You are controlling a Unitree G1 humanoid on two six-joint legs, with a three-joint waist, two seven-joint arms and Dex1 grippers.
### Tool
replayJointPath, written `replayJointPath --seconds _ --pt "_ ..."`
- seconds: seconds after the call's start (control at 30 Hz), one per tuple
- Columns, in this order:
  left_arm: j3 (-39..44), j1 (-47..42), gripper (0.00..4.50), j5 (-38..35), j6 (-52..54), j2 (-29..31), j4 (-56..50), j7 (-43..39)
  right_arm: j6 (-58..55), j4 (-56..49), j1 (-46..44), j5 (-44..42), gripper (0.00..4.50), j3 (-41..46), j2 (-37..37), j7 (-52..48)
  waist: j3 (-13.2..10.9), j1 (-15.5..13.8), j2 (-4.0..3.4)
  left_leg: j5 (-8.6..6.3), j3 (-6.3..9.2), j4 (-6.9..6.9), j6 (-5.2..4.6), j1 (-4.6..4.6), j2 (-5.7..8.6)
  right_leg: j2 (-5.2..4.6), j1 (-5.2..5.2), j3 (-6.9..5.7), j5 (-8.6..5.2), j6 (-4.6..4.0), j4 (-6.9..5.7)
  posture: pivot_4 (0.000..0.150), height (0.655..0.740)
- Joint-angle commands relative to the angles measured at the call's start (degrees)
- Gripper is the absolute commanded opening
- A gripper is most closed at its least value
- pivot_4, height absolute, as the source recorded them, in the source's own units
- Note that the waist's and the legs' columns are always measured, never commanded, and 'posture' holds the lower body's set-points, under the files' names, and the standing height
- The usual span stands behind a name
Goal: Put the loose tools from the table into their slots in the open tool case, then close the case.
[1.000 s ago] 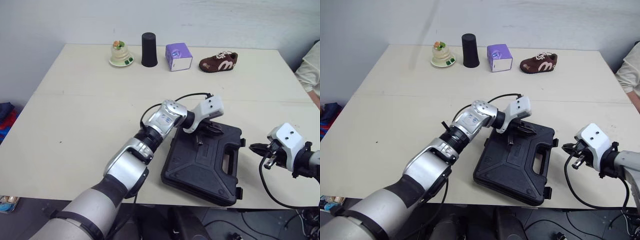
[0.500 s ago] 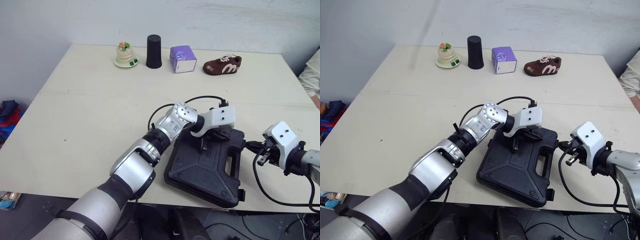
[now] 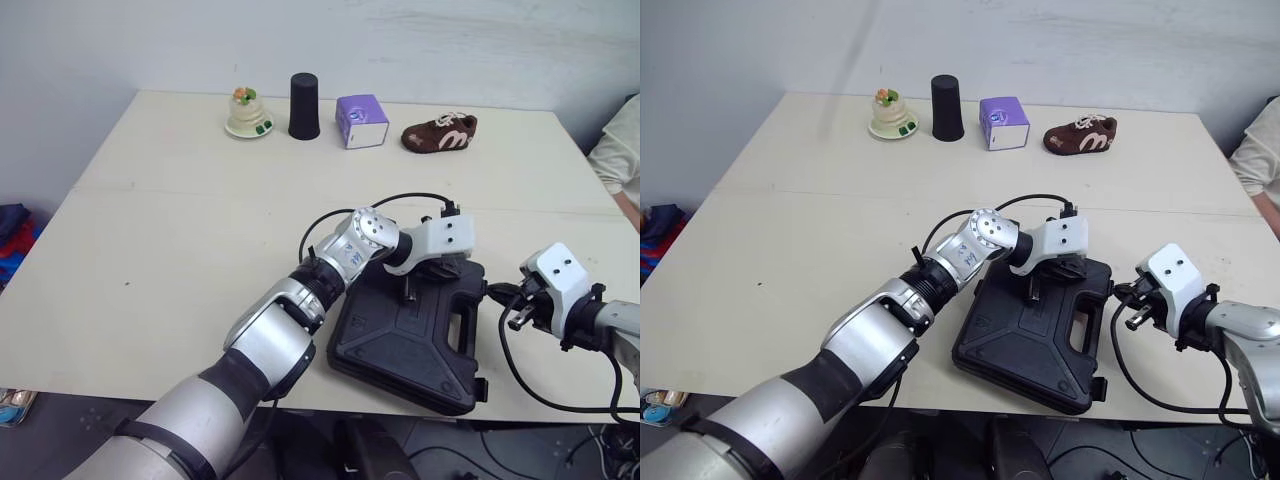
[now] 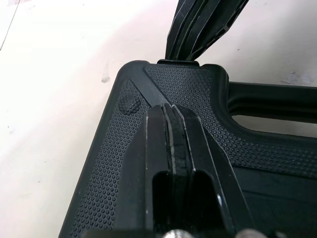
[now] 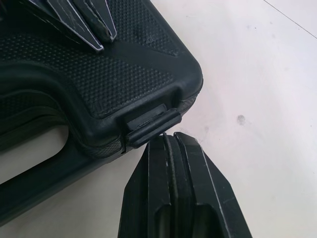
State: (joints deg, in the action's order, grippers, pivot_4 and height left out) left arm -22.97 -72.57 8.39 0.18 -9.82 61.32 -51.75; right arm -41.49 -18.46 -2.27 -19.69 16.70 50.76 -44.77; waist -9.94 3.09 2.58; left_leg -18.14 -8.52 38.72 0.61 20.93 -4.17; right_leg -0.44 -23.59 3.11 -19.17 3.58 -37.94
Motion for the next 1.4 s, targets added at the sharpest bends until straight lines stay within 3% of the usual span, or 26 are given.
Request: replayJointPath --seconds 0.03,0.43,0.6,0.67,0.8,0.9,1.03,1.4 --pt "-3.66 2.9 0.03 4.29 1.8 -2.11 4.35 -1.13 1.09 -6.47 -3.69 -4.97 0.0 0.45 -1.5 -1.35 0.01 0.16 0.0 0.0 -0.01 -0.03 0.0 0.0 0.0 0.0 0.0 0.01 0.0 0.0 0.0 0.15 0.7339" --pt "-4.08 3.93 0.03 5.14 1.7 -1.95 3.82 -1.46 -0.15 -6.13 -3.24 -4.45 0.0 0.91 -1.12 -2.12 0.03 0.26 0.04 0.08 0.0 -0.72 0.06 -0.56 0.19 0.02 0.16 0.24 -0.04 -0.08 0.05 0.15 0.7339" --pt "-0.09 2.76 0.03 0.29 1.91 -0.93 -0.84 -5.32 0.51 -6.03 0.87 -3.05 0.0 3.33 0.81 -2.87 0.03 0.06 0.04 0.08 0.0 -0.76 0.07 -0.55 0.19 0.02 0.15 0.24 -0.04 -0.1 0.07 0.15 0.7339" --pt "2.51 2.83 0.03 -4.08 4.9 0.28 -6.81 -11.48 0.24 -6.83 3.85 -3.39 0.0 5.99 1.71 -4.02 0.02 -0.01 0.02 0.11 0.0 -0.8 0.13 -0.54 0.2 0.02 0.14 0.22 -0.05 -0.11 0.08 0.15 0.7339" --pt "1.89 8.45 0.03 -14.83 19.72 7.83 -31.25 -30.63 -1.41 -12.17 13.65 -5.91 0.0 11.98 2.22 -8.0 -0.19 0.09 -0.35 0.21 0.0 -0.84 0.3 -0.28 0.2 0.01 -0.09 0.2 -0.08 -0.08 0.08 0.15 0.7339" --pt "-2.32 13.75 0.03 -18.07 26.57 13.03 -46.1 -36.08 -1.71 -17.48 21.59 -8.07 0.0 13.42 1.55 -11.01 -0.18 0.07 -0.53 0.29 -0.01 -0.88 0.48 -0.32 0.12 0.06 -0.12 0.21 -0.15 -0.13 -0.02 0.15 0.7339" --pt "-8.06 18.07 0.03 -16.71 32.88 14.82 -55.65 -32.52 -1.09 -22.24 30.9 -8.94 0.0 13.65 2.02 -14.75 -0.17 -0.68 -0.54 0.33 0.14 -0.81 0.49 -0.5 0.15 0.01 0.15 0.12 -0.17 -0.12 -0.01 0.15 0.7339" --pt "-18.32 21.16 0.03 -9.22 29.16 14.01 -53.74 -21.44 -0.6 -24.89 35.92 -9.08 0.0 13.6 1.96 -15.0 -0.19 -0.66 -0.5 0.15 0.15 -0.72 -0.07 -0.4 0.37 -0.2 0.19 0.25 -0.03 0.14 0.15 0.15 0.7339"
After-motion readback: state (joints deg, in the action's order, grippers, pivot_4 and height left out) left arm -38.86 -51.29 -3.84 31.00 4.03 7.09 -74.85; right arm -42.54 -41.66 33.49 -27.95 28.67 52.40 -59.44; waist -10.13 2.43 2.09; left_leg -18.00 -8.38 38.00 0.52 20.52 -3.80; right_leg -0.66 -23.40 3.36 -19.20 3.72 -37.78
